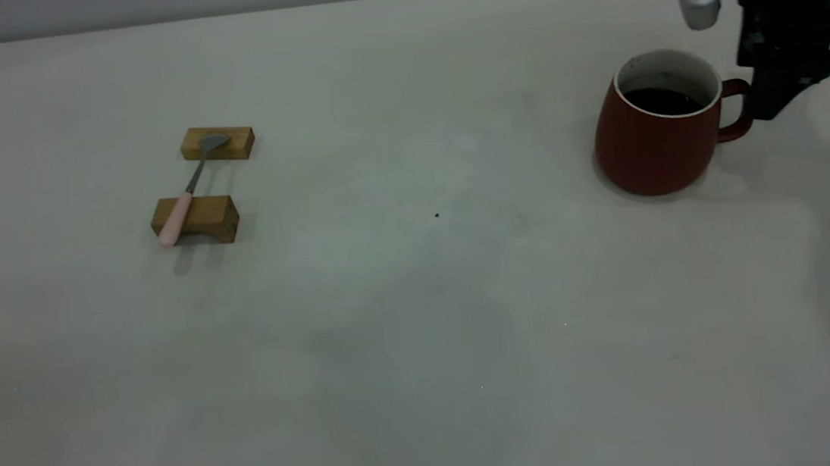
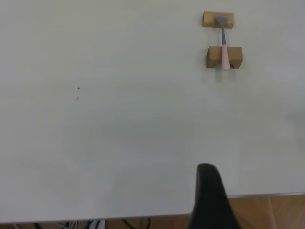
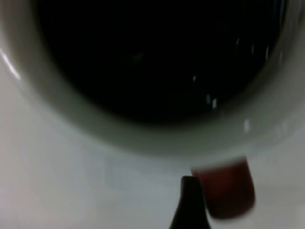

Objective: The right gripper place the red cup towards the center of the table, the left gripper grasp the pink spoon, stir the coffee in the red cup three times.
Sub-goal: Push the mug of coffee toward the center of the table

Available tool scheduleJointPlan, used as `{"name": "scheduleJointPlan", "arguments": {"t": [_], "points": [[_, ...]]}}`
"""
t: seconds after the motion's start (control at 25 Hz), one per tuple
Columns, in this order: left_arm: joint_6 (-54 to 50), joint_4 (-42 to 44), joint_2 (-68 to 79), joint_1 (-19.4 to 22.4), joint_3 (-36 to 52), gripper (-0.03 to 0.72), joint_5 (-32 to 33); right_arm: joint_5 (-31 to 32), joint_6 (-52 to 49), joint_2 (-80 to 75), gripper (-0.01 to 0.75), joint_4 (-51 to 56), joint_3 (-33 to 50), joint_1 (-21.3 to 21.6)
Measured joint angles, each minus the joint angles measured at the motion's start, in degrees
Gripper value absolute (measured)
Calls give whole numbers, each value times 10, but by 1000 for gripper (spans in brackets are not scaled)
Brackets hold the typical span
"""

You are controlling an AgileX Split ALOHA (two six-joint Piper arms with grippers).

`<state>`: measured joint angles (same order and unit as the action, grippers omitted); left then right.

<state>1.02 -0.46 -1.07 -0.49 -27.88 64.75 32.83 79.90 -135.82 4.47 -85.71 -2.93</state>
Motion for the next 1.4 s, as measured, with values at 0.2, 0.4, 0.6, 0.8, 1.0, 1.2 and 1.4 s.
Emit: {"name": "scheduleJointPlan", "arguments": {"t": [0.2,0.4,0.6,0.8,1.0,1.2,1.4], "points": [[0,0,0,0,0,550,0,-1,4,0,600,3,0,-22],[0,0,0,0,0,550,0,15,4,0,512,27,0,-28],[0,-1,0,0,0,550,0,32,3,0,372,67,0,-38],[0,-1,0,0,0,550,0,42,3,-1,213,96,0,-53],[0,-1,0,0,0,550,0,29,1,-1,179,114,0,-80],[0,-1,0,0,0,550,0,20,-6,-2,179,122,0,-113],[-1,-1,0,0,0,550,0,8,-33,-2,179,123,0,-146]]}}
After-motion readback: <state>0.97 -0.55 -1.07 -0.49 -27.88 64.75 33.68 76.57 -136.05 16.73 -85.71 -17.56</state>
